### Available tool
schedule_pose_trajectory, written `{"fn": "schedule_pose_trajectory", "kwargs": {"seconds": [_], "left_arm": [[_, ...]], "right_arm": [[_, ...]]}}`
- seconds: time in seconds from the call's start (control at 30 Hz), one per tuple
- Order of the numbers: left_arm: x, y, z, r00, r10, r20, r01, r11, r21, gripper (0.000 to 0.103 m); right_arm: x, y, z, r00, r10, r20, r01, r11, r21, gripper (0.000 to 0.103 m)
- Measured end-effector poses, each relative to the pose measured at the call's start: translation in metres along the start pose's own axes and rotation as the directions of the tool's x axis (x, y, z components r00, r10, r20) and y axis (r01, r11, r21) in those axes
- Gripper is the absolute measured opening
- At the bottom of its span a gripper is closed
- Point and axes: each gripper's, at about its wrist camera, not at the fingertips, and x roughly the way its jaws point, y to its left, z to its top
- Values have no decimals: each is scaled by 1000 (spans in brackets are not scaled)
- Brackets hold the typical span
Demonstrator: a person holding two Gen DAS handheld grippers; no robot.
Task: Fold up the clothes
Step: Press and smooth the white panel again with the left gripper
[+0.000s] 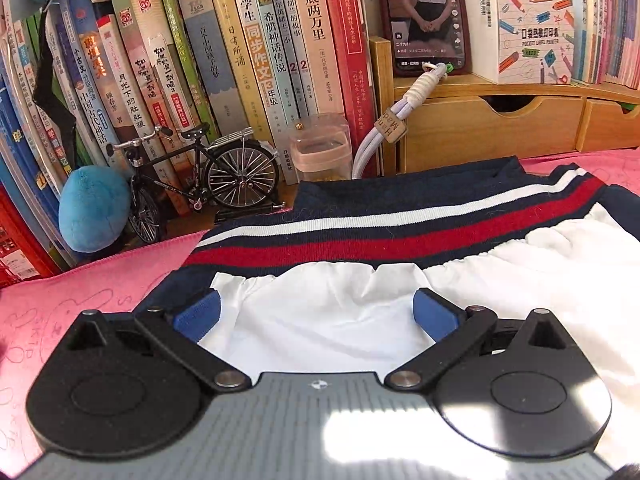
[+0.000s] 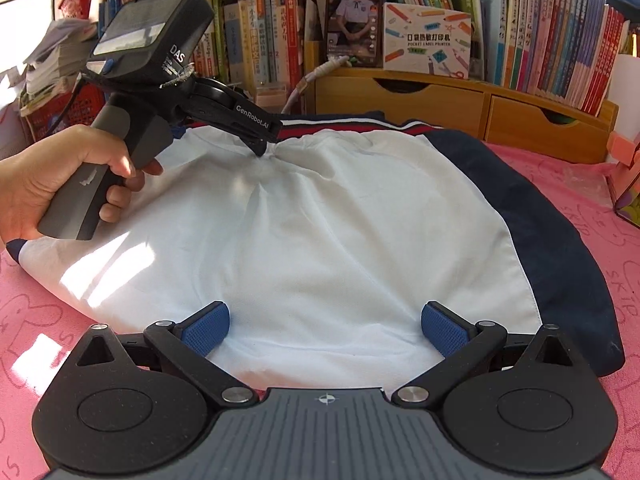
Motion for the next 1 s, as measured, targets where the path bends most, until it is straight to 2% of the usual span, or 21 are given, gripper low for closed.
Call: {"fn": "schedule_pose_trajectory", "kwargs": {"seconds": [0.13, 0.23, 0.37, 0.47, 0.7, 0.87, 0.97, 1.0], "left_arm": [[-42, 7, -21, 993, -103, 54, 103, 995, 2, 103], [-65, 12, -40, 984, -171, 50, 169, 985, 46, 103], [-66, -9, -60, 992, -126, 6, 123, 977, 172, 103], [-51, -15, -61, 997, -81, -5, 80, 980, 184, 103], [-14, -15, -25, 1000, -23, -15, 25, 993, 113, 103], [11, -4, 7, 999, -48, -21, 47, 999, -24, 103], [32, -7, 16, 998, -22, -51, 21, 999, -28, 103], [36, -9, 15, 999, -23, -37, 22, 1000, -20, 103]], "right_arm": [[0, 0, 0, 1000, -1, 0, 1, 1000, -1, 103], [0, 1, 0, 1000, -1, -1, 1, 1000, -1, 103], [1, 1, 1, 1000, -2, -1, 2, 1000, -2, 103], [1, 2, 2, 1000, -4, -2, 4, 1000, -3, 103], [0, 2, 2, 1000, -3, -3, 3, 1000, -4, 103], [0, 2, 3, 1000, -2, -3, 2, 1000, -3, 103], [0, 2, 2, 1000, -2, -3, 2, 1000, -3, 103], [0, 2, 2, 1000, -3, -2, 3, 1000, -2, 103]]}}
